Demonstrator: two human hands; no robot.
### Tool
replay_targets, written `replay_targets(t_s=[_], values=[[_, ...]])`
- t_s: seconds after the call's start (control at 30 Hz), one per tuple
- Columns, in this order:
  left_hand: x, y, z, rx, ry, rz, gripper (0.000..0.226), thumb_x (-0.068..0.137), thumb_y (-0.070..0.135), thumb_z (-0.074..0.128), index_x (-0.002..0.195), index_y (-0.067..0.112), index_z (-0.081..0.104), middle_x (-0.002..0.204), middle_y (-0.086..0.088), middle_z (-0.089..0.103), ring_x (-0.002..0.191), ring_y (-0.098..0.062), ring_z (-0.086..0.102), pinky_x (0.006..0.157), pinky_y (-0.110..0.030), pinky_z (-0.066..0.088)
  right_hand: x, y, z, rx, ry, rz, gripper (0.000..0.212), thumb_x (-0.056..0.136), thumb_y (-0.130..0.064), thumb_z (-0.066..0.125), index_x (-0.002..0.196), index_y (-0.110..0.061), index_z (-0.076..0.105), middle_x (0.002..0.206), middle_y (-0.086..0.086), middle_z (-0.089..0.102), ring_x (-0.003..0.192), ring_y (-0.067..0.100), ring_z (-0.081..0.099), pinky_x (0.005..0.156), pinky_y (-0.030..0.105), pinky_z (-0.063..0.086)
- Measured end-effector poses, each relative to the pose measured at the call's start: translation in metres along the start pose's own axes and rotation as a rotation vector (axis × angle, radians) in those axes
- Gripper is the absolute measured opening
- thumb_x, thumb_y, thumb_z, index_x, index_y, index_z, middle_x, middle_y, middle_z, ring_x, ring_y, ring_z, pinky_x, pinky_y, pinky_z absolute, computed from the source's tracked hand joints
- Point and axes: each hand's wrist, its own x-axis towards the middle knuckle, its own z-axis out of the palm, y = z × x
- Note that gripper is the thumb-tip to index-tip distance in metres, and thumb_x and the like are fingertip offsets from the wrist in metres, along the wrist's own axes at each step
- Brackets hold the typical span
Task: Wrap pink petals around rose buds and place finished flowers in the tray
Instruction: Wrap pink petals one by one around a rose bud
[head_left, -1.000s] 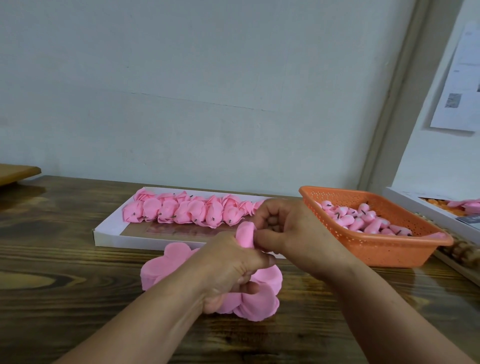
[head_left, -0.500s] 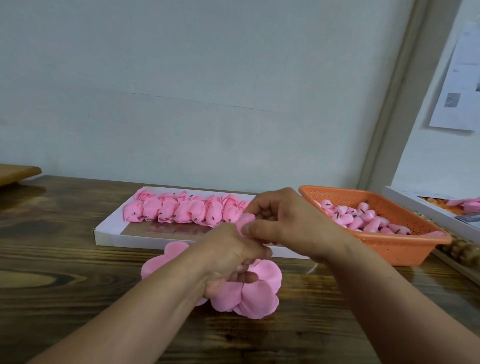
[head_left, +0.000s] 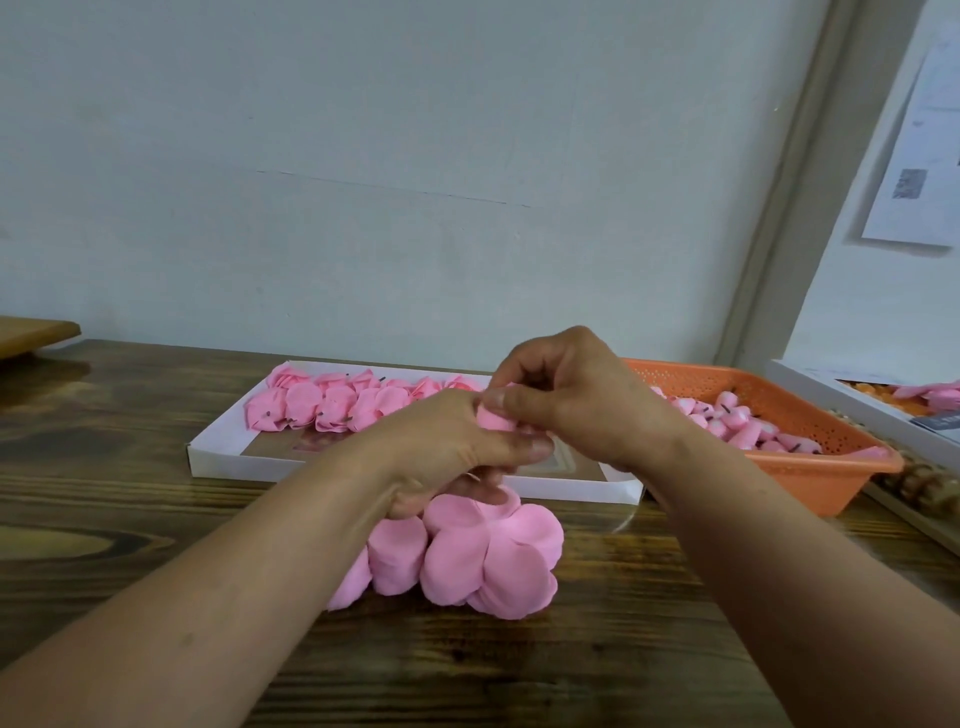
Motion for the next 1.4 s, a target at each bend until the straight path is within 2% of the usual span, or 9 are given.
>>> replay_targets(t_s=[0.13,0.23,0.43,0.6,0.73,0.87,1.07,1.2,1.4], values=[[0.002,-0.015,-0.026,0.354,0.165,-0.015,0.041,0.06,0.042,0.08,0.097,0.024,0.073,0.095,0.007,0.071,0.084,-0.007,0.063,0.074,-0.015,0.051,-0.009,0.027,-0.012,0.005,0.171,0.11,0.016,0.083,-0.003,0.066,0.068,-0.008,0.067,0.066,0.02,0.065,0.055,0.012,0.054,0.054,0.025,0.046],[0.006,-0.034,-0.026,0.801,0.246,0.023,0.012,0.083,0.019,0.072,0.093,0.015,0.077,0.088,0.004,0.072,0.071,-0.003,0.059,0.054,-0.009,0.041,-0.014,0.045,-0.014,-0.066,0.232,0.176,0.022,0.083,-0.006,0.068,0.063,-0.016,0.066,0.055,0.004,0.06,0.048,0.013,0.046,0.049,0.023,0.038],[0.014,-0.056,-0.014,1.125,0.251,0.071,0.021,0.087,0.017,0.06,0.098,0.023,0.076,0.074,0.005,0.053,0.074,-0.017,0.048,0.064,-0.023,0.035,-0.021,0.057,-0.012,-0.086,0.242,0.194,0.028,0.082,-0.012,0.068,0.06,-0.029,0.071,0.059,0.02,0.061,0.05,0.02,0.042,0.05,0.033,0.035],[0.014,-0.057,-0.009,1.191,0.292,0.067,0.017,0.087,0.021,0.06,0.098,0.026,0.073,0.093,0.003,0.066,0.089,-0.02,0.059,0.069,-0.026,0.042,-0.024,0.061,-0.013,-0.078,0.235,0.184,0.032,0.083,-0.012,0.067,0.061,-0.036,0.071,0.055,0.013,0.06,0.049,0.017,0.041,0.049,0.03,0.035],[0.013,-0.058,-0.006,1.255,0.333,0.078,0.014,0.088,0.018,0.06,0.093,0.027,0.07,0.096,0.005,0.065,0.088,-0.018,0.058,0.066,-0.024,0.036,-0.025,0.065,-0.014,-0.096,0.235,0.154,0.026,0.082,-0.013,0.068,0.066,-0.033,0.071,0.061,0.021,0.061,0.048,0.016,0.042,0.056,0.009,0.035],[0.012,-0.057,-0.005,1.245,0.334,0.104,0.011,0.086,0.015,0.06,0.083,0.024,0.066,0.09,0.005,0.058,0.088,-0.021,0.057,0.068,-0.027,0.04,-0.026,0.067,-0.014,-0.093,0.242,0.162,0.027,0.083,-0.011,0.067,0.062,-0.027,0.071,0.063,0.024,0.06,0.047,0.015,0.042,0.049,0.017,0.037],[0.011,-0.047,-0.01,1.019,0.251,0.026,0.018,0.08,0.015,0.068,0.073,0.027,0.056,0.07,0.014,0.054,0.079,-0.015,0.056,0.07,-0.026,0.043,-0.028,0.063,-0.014,-0.081,0.26,0.209,0.026,0.083,-0.008,0.066,0.06,-0.019,0.067,0.053,0.012,0.057,0.042,0.011,0.041,0.106,0.043,0.036],[0.012,-0.047,-0.011,0.958,0.157,-0.061,0.006,0.082,0.021,0.068,0.081,0.018,0.073,0.082,0.006,0.068,0.078,-0.011,0.058,0.059,-0.02,0.038,-0.027,0.057,-0.014,-0.048,0.287,0.205,0.024,0.083,-0.006,0.066,0.062,-0.017,0.067,0.054,0.005,0.056,0.046,0.014,0.042,0.061,0.044,0.045],[0.015,-0.042,-0.013,0.697,0.291,-0.069,0.014,0.084,0.01,0.063,0.071,0.012,0.064,0.063,0.006,0.054,0.056,-0.008,0.047,0.048,-0.018,0.036,-0.026,0.053,-0.018,-0.028,0.279,0.192,0.018,0.083,-0.006,0.066,0.066,-0.01,0.068,0.061,0.015,0.059,0.055,0.018,0.045,0.055,0.031,0.038]])
